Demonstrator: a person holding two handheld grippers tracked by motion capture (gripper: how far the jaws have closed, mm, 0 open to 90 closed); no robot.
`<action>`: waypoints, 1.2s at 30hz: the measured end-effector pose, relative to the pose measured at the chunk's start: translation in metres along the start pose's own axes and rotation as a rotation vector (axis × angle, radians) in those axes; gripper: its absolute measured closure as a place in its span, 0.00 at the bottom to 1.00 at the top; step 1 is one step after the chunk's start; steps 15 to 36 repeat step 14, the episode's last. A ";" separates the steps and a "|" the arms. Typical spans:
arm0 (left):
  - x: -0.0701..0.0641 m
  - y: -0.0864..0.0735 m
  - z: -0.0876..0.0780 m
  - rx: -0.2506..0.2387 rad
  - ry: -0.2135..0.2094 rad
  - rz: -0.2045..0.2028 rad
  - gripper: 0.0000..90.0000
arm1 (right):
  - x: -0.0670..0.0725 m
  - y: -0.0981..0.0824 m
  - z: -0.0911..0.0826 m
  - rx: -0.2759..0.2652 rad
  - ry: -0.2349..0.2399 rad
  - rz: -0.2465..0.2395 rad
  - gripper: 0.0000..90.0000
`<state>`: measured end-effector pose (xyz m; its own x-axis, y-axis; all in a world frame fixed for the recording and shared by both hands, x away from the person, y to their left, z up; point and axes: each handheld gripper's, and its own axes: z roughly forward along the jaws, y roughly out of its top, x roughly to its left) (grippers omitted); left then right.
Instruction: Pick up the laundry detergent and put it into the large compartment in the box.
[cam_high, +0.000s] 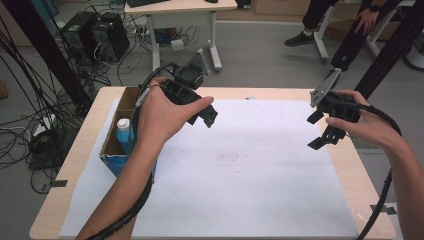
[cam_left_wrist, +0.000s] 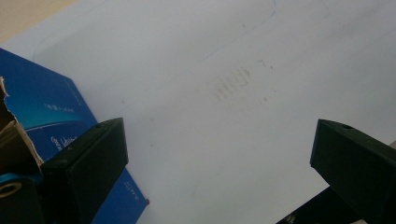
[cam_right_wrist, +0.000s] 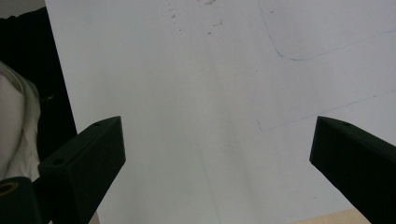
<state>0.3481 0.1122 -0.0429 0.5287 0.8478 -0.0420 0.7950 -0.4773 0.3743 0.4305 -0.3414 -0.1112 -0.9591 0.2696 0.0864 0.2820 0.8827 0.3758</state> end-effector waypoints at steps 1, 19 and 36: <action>0.000 0.000 0.000 -0.001 0.000 -0.002 0.05 | 0.000 0.000 0.000 0.001 0.000 -0.001 0.04; 0.003 0.002 0.002 -0.003 -0.008 0.002 0.05 | -0.005 0.003 0.004 0.003 0.007 -0.004 0.04; 0.003 0.002 0.002 -0.003 -0.008 0.002 0.05 | -0.005 0.003 0.004 0.003 0.007 -0.004 0.04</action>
